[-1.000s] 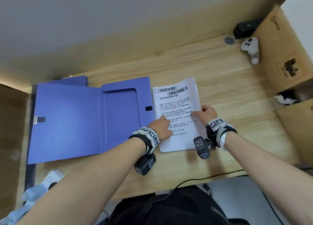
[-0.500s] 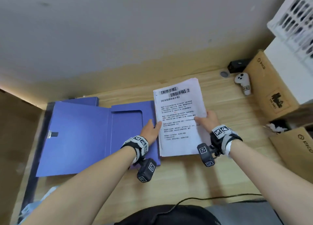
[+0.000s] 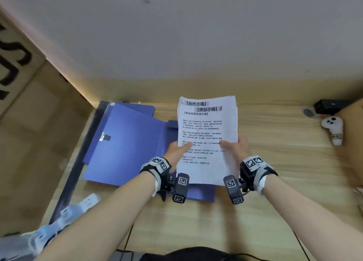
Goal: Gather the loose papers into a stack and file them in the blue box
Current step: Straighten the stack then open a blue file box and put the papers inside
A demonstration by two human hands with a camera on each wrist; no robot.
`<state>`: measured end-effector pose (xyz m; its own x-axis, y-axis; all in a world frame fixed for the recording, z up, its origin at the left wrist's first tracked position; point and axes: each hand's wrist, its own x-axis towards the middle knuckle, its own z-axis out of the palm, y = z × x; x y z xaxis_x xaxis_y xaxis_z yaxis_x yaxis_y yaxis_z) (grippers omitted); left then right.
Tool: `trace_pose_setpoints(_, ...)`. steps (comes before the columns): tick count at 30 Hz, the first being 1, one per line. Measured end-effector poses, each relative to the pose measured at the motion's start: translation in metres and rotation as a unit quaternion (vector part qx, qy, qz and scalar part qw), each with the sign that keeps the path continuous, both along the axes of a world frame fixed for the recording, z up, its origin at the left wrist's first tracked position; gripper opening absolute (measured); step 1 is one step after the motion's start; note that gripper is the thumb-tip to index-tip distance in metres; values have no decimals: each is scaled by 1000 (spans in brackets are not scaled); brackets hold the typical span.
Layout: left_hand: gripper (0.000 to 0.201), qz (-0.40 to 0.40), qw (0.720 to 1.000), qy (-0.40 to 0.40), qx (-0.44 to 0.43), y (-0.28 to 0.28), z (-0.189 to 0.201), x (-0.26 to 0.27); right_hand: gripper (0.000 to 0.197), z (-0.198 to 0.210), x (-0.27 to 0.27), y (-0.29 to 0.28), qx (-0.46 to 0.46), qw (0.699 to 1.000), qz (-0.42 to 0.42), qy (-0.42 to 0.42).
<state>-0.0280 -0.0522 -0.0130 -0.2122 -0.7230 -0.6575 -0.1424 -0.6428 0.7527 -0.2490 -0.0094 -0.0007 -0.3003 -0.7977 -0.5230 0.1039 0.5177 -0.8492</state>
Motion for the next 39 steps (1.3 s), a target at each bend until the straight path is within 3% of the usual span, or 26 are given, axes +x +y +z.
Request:
trace_pose_setpoints(5,28,13,997,-69,-33,3,-15,60,16,-26,51,-11,13,996,76,36)
trace_pose_setpoints(9,26,17,989,-125,-72,-7,-20,113,37,-61,74,-23,4,979,141,149)
trace_pose_setpoints(11,26,9,983,-163,-85,-16,-20,144,45,-72,74,-26,16,957,172,234)
trace_pose_setpoints(14,28,-8,972,-211,-107,-28,-19,184,60,-81,66,-29,27,897,263,355)
trace_pose_setpoints(18,31,-31,956,-270,-108,-47,-16,219,60,-92,58,-27,54,846,335,412)
trace_pose_setpoints(21,32,-47,944,-314,-93,-58,-16,235,70,-99,55,-24,69,826,364,424)
trace_pose_setpoints(27,24,-70,932,-345,-86,-63,-23,229,69,-99,53,-24,66,822,366,431)
trace_pose_setpoints(39,21,-69,965,-252,-13,-33,-77,136,72,-97,50,-16,67,829,366,419)
